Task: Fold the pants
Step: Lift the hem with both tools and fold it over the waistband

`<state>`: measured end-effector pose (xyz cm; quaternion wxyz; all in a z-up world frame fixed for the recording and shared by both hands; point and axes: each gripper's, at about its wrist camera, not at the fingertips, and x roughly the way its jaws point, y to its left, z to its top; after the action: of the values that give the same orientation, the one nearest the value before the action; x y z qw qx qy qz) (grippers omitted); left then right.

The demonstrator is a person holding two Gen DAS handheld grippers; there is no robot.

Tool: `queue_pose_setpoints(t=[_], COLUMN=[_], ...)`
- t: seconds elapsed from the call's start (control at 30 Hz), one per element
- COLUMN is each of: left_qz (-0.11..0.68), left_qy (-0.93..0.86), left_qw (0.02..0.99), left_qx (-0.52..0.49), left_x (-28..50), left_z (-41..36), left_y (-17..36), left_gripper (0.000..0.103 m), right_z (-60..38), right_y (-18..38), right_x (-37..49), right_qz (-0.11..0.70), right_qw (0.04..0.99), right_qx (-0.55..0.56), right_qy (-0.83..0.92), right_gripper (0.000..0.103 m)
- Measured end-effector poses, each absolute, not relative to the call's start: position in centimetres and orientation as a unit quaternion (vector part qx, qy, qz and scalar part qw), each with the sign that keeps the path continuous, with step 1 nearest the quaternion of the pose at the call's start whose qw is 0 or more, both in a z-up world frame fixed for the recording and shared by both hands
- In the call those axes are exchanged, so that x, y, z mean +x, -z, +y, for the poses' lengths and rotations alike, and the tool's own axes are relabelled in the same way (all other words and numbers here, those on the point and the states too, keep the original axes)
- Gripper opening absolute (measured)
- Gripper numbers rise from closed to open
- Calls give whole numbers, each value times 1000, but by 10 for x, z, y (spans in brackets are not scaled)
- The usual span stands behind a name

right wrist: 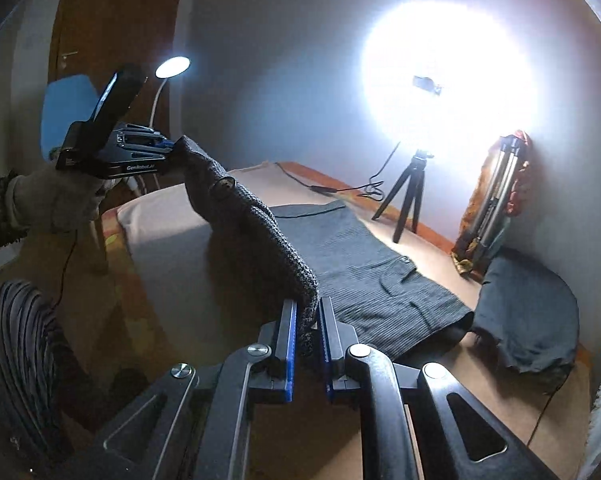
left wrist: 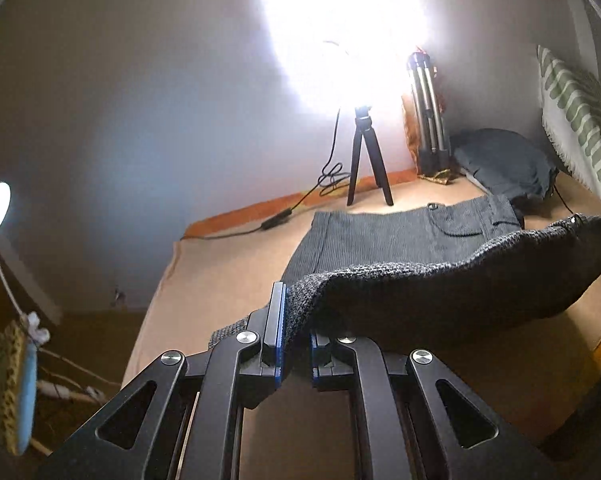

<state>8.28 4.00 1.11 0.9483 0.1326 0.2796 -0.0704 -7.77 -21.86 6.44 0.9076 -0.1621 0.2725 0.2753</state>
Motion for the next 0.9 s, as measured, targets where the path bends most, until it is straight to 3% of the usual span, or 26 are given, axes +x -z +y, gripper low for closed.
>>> queue_pose_setpoints(t=[0.47, 0.9], left_qz=[276, 306], left_qy=[88, 104], left_qw=[942, 924], left_qx=[168, 206], left_x=[129, 201], left_z=[20, -16], left_y=[-27, -8], left_gripper=[8, 8], right_z=[-239, -263], right_y=[-78, -56], right_x=[-20, 47], right_qz=[270, 306], right_qw=[918, 916], right_qx=[-161, -147], right_qy=[-243, -216], right_gripper=[7, 7])
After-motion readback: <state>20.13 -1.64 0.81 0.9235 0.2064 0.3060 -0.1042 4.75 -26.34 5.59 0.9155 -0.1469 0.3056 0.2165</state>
